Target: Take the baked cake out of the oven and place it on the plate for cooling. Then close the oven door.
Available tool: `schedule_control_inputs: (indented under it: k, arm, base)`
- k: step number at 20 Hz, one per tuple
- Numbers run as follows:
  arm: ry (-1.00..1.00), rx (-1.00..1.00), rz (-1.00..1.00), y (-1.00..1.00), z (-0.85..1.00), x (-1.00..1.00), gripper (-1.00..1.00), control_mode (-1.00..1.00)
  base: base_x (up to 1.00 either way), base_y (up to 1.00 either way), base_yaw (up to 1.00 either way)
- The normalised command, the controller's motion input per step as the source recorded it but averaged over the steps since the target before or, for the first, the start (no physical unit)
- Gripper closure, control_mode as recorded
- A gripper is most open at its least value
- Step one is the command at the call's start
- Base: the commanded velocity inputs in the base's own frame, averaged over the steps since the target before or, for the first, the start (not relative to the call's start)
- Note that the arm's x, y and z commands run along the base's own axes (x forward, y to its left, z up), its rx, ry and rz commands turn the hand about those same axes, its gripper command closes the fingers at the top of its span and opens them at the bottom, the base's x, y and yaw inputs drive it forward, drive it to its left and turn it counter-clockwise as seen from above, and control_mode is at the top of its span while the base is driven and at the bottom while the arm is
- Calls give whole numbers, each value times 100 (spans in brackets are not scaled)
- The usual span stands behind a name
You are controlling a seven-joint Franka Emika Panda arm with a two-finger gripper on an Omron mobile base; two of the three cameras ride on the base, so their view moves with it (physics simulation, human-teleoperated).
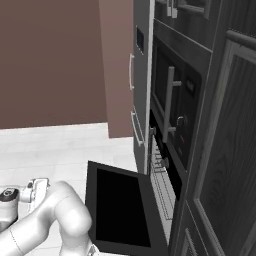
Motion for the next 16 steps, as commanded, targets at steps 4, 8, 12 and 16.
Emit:
schedule_control_inputs:
  k: [4, 8, 12, 16]
  arm:
    - [-36, 6, -12, 0, -45, 0, -100, -100]
    - [-46, 6, -3, -12, -44, 0, -100, -100]
    - [-41, 10, 0, -35, -32, 9, -100, -100]
    - [-28, 6, 0, -33, -21, 28, -100, -100]
  base:
    - [0, 0, 0]
    - [0, 0, 0]
    - [0, 0, 0]
    - [0, 0, 0]
